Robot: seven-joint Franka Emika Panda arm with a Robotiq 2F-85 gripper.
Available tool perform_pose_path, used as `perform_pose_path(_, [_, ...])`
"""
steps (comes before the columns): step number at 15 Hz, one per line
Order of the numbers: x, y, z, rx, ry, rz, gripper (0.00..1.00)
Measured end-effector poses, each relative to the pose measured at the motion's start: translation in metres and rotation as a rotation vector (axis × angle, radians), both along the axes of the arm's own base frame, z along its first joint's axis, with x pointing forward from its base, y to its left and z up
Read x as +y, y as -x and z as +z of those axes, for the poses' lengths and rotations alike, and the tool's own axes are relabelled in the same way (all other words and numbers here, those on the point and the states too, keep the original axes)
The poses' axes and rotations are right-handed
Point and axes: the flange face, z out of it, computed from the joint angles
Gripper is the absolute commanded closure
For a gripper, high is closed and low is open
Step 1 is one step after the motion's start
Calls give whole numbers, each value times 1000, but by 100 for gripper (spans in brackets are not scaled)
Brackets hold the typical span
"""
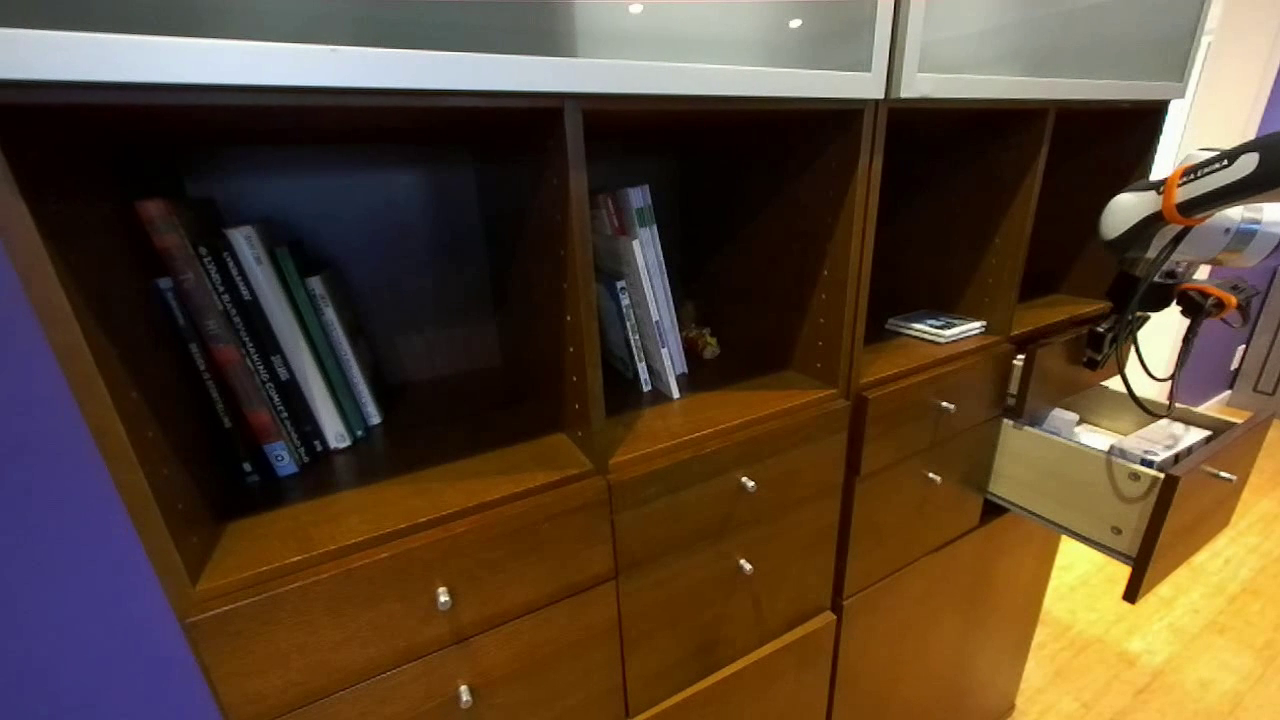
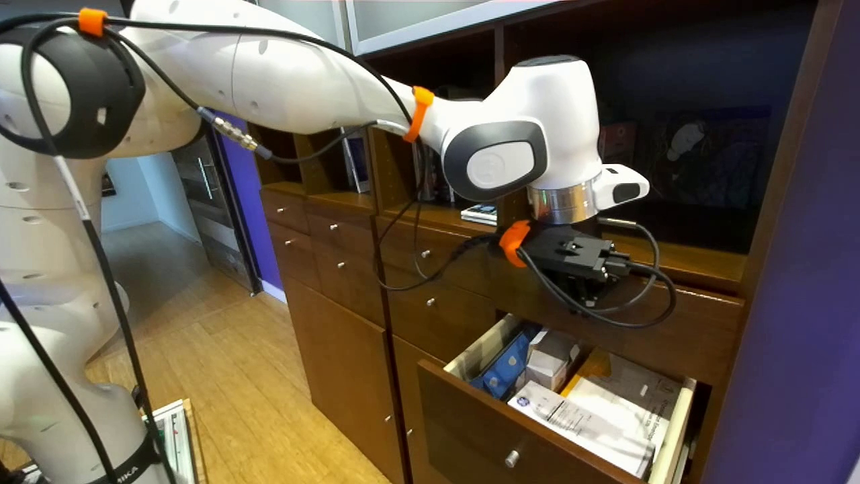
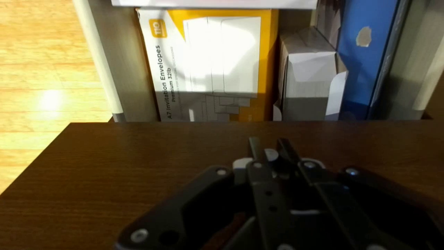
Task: Open the topmost drawer on the right
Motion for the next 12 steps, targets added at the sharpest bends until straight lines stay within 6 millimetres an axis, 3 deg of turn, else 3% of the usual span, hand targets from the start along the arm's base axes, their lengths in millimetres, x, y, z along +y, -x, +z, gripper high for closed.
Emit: perform_pose_path(12, [-29, 134, 0, 57, -42, -44, 96])
